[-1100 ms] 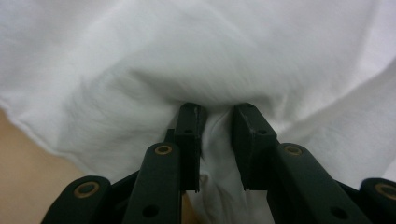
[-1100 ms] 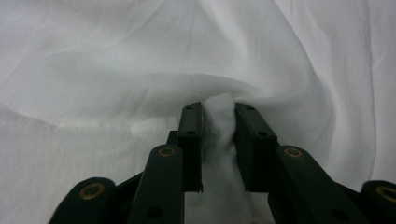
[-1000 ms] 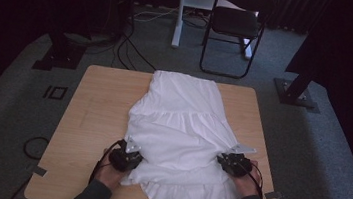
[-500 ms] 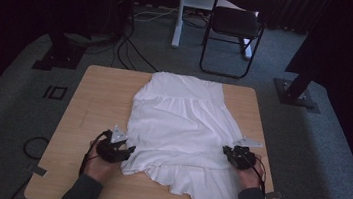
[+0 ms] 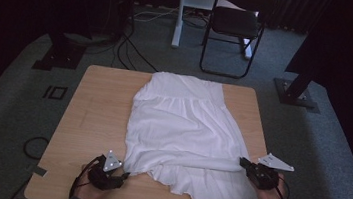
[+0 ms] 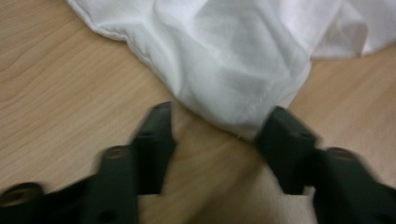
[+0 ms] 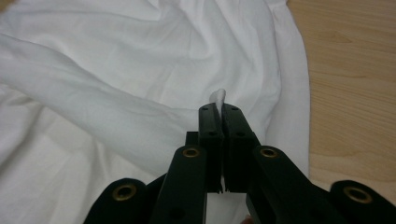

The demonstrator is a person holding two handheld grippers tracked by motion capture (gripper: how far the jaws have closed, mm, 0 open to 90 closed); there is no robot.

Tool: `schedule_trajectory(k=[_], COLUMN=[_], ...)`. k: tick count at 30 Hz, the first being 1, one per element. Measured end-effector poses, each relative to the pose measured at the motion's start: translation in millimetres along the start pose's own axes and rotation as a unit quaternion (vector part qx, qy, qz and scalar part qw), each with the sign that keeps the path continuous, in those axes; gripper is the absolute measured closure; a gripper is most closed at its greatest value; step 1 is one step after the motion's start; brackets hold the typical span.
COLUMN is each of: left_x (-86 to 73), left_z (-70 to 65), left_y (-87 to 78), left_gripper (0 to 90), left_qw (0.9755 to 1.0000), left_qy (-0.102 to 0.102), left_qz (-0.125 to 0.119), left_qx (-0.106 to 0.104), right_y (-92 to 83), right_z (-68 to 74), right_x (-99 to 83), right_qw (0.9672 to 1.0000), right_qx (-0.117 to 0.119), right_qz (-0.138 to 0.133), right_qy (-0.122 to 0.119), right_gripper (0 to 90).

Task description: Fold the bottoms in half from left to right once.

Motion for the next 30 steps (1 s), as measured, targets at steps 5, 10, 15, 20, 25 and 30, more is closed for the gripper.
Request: schedule_trajectory(k=[5,10,15,20,25,30], left_x=[9.3,20.4,31.9,31.7,24.2,22.2], left_z=[8.1,22.9,7.9,-5.6,-7.5,10.9], left_y=[-18.4,-69.1,-94.9,-80.0,-63.9,-54.2], left_gripper=[88.1,88.3,87.7,81.5,69.9,58.6], left_qw=[0.9988,0.9925,0.9882,0.9891,0.9922,0.9942], left_qy=[0.001,-0.017,0.003,0.020,0.017,-0.018], left_qz=[-0.043,-0.119,-0.151,-0.135,-0.108,-0.097], left_qx=[0.021,0.021,-0.024,-0.054,-0.060,-0.043], right_y=[-16.7,-35.7,-57.2,-67.6,-53.9,-40.1], right_z=[2.3,8.9,13.9,-1.0,-24.7,-32.4], right_x=[-0.1,-1.3,-4.0,-23.5,-64.0,-79.4], right_qw=[0.9998,0.9988,0.9975,0.9981,0.9993,0.9978], right_qx=[0.005,0.020,0.018,-0.004,-0.037,-0.034], right_qz=[-0.020,-0.040,-0.062,-0.060,-0.004,0.055], right_qy=[-0.006,-0.021,-0.027,-0.005,0.006,0.016], right_gripper=[87.3,88.0,88.4,88.3,88.4,61.9])
Point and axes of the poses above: each handheld gripper's, and its own axes: y roughly forward along the jaws, x roughly out of its top, z roughly to its left, the point moved 6 cm from there along y, roughly forward along the jaws, and after that the axes turned 7 degrees about y, right-handed, at the moved point
